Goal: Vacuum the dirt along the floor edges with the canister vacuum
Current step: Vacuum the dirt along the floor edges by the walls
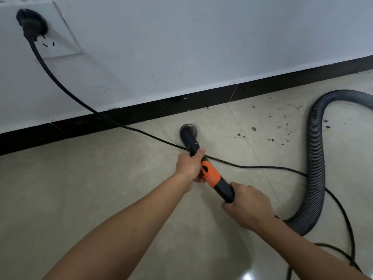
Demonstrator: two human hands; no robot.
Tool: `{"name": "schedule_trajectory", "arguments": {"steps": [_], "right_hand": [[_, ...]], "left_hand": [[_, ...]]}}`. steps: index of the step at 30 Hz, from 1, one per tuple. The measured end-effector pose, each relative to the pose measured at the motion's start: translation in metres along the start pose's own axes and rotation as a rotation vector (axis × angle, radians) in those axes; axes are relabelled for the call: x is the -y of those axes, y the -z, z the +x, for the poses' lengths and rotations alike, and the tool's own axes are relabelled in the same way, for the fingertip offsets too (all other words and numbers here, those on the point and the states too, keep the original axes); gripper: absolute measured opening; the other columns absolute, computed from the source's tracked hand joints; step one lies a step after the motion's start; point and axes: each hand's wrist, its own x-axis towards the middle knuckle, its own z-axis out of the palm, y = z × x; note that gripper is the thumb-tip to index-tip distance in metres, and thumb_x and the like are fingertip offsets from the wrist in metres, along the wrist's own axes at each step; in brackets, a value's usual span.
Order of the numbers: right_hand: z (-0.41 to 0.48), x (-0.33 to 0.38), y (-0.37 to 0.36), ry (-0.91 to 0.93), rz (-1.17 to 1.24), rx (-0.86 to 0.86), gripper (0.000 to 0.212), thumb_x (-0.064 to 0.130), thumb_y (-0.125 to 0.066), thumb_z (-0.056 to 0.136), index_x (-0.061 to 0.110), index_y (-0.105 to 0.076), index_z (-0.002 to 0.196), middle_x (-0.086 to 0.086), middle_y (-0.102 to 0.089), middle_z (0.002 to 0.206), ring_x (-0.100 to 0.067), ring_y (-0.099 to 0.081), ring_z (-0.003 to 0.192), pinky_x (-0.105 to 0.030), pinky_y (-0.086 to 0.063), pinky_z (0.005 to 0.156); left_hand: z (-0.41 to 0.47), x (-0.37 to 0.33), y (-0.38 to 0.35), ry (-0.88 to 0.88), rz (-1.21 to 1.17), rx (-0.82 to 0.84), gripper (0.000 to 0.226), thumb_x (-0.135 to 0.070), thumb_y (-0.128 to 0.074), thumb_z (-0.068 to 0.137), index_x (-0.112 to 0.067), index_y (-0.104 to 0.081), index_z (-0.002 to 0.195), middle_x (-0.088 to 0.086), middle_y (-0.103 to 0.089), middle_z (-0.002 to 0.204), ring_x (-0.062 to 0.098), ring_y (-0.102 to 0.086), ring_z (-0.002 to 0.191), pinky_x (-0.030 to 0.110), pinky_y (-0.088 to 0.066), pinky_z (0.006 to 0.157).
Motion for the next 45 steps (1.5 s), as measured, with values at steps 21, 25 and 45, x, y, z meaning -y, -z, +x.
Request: {"name": "schedule_trajectory", "arguments": {"steps": [21, 25, 45], "right_hand": [[0.068, -0.005, 0.025, -0.052, -0.083, -0.075, 0.015, 0.037, -0.060, 0.080, 0.028, -0.054, 0.091, 0.007, -0.055, 0.072, -0.019, -0.056, 0.068, -0.028, -0.036, 0.058], [0.071, -0.026, 0.042, -0.192, -0.068, -0.098, 0.016, 0.037, -0.063, 0.080, 0.027, -0.056, 0.091, 0.007, -0.056, 0.071, -0.015, -0.055, 0.064, -0.025, -0.035, 0.053], [-0.054, -0.050, 0.003, -0.414, 0.193, -0.078, 0.021, 0.044, -0.058, 0.082, 0.031, -0.049, 0.095, 0.010, -0.058, 0.078, -0.015, -0.059, 0.072, -0.029, -0.044, 0.061]], "left_hand": [[0.060, -0.028, -0.032, -0.095, -0.058, -0.030, 0.041, -0.043, -0.057, 0.093, -0.003, -0.061, 0.101, 0.014, -0.065, 0.090, 0.032, -0.066, 0.081, 0.045, -0.060, 0.064], [0.069, -0.051, -0.067, -0.061, 0.066, 0.155, 0.045, -0.042, -0.055, 0.094, -0.004, -0.052, 0.117, 0.018, -0.063, 0.108, 0.027, -0.061, 0.075, 0.026, -0.049, 0.038], [-0.013, 0.004, -0.114, -0.074, 0.305, 0.373, 0.036, -0.039, -0.055, 0.095, -0.003, -0.056, 0.096, 0.010, -0.055, 0.072, 0.023, -0.055, 0.053, 0.024, -0.043, 0.036]]}}
